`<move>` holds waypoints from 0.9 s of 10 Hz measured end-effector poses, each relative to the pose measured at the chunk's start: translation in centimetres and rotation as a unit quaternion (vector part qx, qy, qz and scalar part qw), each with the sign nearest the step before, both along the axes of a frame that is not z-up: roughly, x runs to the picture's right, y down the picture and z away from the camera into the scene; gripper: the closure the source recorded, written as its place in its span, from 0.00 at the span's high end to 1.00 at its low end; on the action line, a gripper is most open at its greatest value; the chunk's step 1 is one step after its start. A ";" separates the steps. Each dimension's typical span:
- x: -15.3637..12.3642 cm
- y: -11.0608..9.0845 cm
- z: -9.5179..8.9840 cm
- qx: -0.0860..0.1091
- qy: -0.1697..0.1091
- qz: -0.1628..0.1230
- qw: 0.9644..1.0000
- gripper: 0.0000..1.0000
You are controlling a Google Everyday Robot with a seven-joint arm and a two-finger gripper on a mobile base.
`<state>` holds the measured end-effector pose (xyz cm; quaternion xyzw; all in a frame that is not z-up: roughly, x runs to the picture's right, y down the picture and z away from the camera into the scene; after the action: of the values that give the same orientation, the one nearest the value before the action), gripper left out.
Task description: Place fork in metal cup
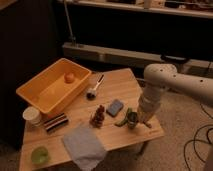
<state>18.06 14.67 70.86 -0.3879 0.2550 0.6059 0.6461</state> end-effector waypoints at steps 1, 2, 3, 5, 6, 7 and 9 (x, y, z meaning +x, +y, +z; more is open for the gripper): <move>-0.1 -0.1 0.2 -0.003 0.002 0.002 1.000 0.32; -0.1 0.0 0.4 -0.005 0.003 0.004 1.000 0.40; -0.3 0.0 0.7 -0.009 0.004 0.005 1.000 0.52; -0.8 0.1 1.4 -0.018 0.002 0.003 1.000 0.72; -0.9 0.2 1.5 -0.022 0.001 0.003 1.000 0.78; -1.0 0.3 1.7 -0.025 0.000 0.003 1.000 0.80; -1.1 0.6 1.9 -0.027 -0.002 0.005 1.000 0.80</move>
<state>16.98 15.22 72.72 -0.4079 0.2682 0.6012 0.6326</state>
